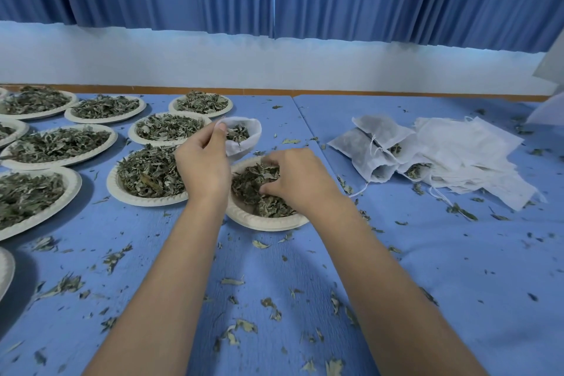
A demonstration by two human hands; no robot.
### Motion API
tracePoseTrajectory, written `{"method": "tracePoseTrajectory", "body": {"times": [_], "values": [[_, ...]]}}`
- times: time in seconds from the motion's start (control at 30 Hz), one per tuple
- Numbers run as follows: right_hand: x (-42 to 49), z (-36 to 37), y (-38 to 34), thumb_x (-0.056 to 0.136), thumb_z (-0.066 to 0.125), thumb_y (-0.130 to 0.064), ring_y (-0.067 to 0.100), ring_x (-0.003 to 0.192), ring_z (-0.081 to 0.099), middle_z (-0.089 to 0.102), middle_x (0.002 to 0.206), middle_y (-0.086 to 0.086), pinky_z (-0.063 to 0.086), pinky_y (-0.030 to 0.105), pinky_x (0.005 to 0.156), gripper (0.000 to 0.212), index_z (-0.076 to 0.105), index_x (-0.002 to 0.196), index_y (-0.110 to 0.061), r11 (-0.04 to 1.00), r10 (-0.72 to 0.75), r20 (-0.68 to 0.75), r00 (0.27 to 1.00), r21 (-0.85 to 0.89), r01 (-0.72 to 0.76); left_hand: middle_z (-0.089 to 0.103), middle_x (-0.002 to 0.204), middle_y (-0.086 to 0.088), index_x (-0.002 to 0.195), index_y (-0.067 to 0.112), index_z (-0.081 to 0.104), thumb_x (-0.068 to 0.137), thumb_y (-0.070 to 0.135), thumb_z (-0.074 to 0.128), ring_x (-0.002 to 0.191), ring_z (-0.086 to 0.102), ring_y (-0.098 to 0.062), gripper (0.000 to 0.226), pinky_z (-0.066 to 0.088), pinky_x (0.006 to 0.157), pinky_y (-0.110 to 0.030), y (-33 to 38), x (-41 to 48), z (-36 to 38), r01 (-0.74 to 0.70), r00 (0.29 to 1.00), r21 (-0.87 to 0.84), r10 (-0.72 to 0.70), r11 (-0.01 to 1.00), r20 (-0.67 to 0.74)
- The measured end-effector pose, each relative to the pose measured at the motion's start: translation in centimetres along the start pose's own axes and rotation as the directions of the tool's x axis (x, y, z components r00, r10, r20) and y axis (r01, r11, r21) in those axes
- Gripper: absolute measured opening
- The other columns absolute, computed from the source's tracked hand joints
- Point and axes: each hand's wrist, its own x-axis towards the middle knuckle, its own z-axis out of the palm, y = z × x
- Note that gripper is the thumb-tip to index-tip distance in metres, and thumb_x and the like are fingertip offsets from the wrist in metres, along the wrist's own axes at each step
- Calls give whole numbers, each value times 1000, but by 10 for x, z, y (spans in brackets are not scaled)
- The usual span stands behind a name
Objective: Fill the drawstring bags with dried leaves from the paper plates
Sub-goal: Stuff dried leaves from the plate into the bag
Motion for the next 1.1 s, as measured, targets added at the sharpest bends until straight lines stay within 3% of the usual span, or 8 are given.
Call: {"method": "tracePoseTrajectory", "body": {"times": [0.17, 0.3, 0.43, 0.53, 0.67, 0.8, 1.0, 1.1], "values": [[-1, 12, 3, 85, 67, -13, 26, 100, 60, 68, 110, 9, 48, 29, 82, 30, 70, 114, -21, 1000, 14, -73, 997, 12, -13, 61, 59, 17, 76, 38, 70, 94, 19, 58, 65, 53, -5, 29, 48, 72, -27, -2, 0, 2, -9, 1000, -9, 9, 1000, -5], [0, 17, 7, 88, 57, -5, 25, 79, 58, 70, 106, 9, 45, 24, 70, 33, 71, 113, -21, 998, 21, -131, 991, 59, -14, 65, 60, 20, 67, 46, 67, 94, 20, 59, 70, 58, -4, 38, 51, 78, -28, -2, -2, 5, -5, 1000, 2, 5, 1000, -3], [2, 6, 16, 86, 67, -12, 15, 65, 61, 72, 108, 4, 42, 12, 56, 22, 74, 106, -16, 956, 81, -194, 978, 292, -21, 68, 91, 17, 95, 32, 71, 93, 21, 60, 96, 63, -5, 16, 50, 94, -30, -8, 0, 6, -30, 1000, 33, 31, 999, -4], [1, -6, 22, 80, 74, -15, 14, 66, 66, 74, 91, -1, 42, 11, 50, 20, 76, 100, -18, 901, 80, -182, 980, 434, 7, 65, 103, 12, 112, 14, 70, 94, 21, 59, 107, 60, -8, 23, 46, 100, -31, -14, 1, 7, -49, 999, 102, 48, 994, 9], [-3, -12, 24, 75, 77, -10, 28, 73, 64, 74, 86, 13, 55, 44, 83, 23, 76, 87, -29, 778, 5, -79, 997, 627, 46, 64, 118, -1, 117, 12, 68, 95, 22, 57, 112, 56, -9, 26, 39, 96, -15, -23, -1, 8, -141, 988, 300, 116, 943, 99], [-5, -17, 28, 75, 75, -1, 5, 72, 61, 75, 81, 6, 53, 25, 81, 27, 75, 83, -27, 661, -37, -64, 997, 747, 72, 63, 122, -5, 119, 11, 67, 95, 22, 56, 112, 55, -9, 28, 39, 97, -16, -22, -2, 8, -177, 980, 362, 130, 915, 150], [-6, -27, 32, 77, 67, 12, 1, 65, 66, 73, 75, -7, 53, 13, 67, 29, 73, 89, -13, 503, -51, -76, 996, 859, 92, 62, 120, -6, 119, 13, 66, 95, 24, 56, 104, 47, -2, 28, 34, 92, -13, -21, -2, 7, -207, 974, 421, 144, 883, 175], [-4, -27, 33, 77, 67, 11, 2, 65, 66, 73, 71, -7, 53, 13, 64, 28, 73, 86, -14, 503, -45, -70, 997, 861, 83, 63, 116, -4, 118, 13, 67, 95, 24, 56, 109, 53, -9, 27, 38, 101, -26, -19, -4, 8, -173, 976, 390, 104, 905, 191]]}}
